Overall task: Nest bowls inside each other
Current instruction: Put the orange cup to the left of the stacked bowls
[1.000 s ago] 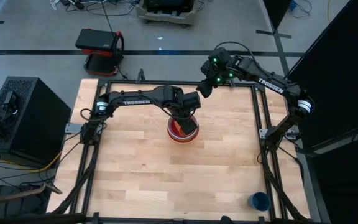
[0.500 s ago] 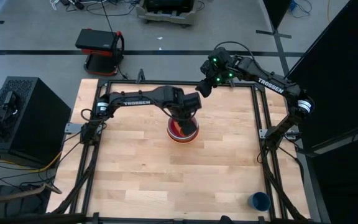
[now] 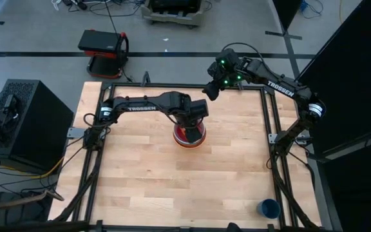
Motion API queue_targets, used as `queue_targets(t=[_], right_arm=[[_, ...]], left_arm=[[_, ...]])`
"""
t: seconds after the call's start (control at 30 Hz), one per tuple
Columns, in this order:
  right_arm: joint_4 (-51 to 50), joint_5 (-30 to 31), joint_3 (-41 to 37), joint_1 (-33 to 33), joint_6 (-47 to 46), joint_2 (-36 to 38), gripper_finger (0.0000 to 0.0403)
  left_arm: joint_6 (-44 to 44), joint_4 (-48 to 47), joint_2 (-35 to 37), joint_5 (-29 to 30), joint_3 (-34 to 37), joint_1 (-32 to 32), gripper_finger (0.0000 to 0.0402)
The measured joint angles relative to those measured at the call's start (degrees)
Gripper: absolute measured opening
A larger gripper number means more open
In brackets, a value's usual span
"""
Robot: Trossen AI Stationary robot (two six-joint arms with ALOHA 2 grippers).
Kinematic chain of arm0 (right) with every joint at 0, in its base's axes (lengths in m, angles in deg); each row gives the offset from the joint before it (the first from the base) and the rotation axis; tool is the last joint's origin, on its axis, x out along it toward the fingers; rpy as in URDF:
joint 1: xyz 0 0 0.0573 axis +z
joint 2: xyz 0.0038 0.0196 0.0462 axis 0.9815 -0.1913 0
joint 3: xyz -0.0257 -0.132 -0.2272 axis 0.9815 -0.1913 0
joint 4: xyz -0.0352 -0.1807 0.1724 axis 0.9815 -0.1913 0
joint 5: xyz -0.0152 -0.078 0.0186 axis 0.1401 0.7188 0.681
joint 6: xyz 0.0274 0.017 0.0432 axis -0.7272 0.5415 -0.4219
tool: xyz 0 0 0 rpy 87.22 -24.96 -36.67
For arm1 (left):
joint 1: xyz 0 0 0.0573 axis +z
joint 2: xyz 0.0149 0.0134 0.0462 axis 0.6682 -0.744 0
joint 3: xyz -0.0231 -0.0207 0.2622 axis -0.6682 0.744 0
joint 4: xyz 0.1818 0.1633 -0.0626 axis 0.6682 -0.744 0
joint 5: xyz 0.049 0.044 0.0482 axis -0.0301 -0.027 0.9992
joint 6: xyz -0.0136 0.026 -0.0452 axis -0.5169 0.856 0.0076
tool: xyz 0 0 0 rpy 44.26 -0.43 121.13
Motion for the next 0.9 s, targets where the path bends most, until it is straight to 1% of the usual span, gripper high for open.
queue_targets(t=[0.07,0.63,0.83,0.9], right_arm=[[0.03,-0.03,0.0,-0.07,0.0,0.0,0.0179],[0.06,-0.17,0.0,-0.22,0.0,0.0,0.018],[-0.13,-0.48,-0.02,-0.22,0.0,0.02,0.0168],[-0.22,-0.72,-0.02,-0.22,-0.02,0.0,0.0165]], left_arm=[[0.01,-0.93,-0.02,1.88,0.0,0.0,0.0178],[1.49,-1.97,-1.28,5.08,0.04,-0.01,0.0158],[2.67,-2.78,-6.23,3.8,0.04,-1.53,0.0158],[2.7,-3.08,-7.34,3.73,0.14,-2.16,0.0148]])
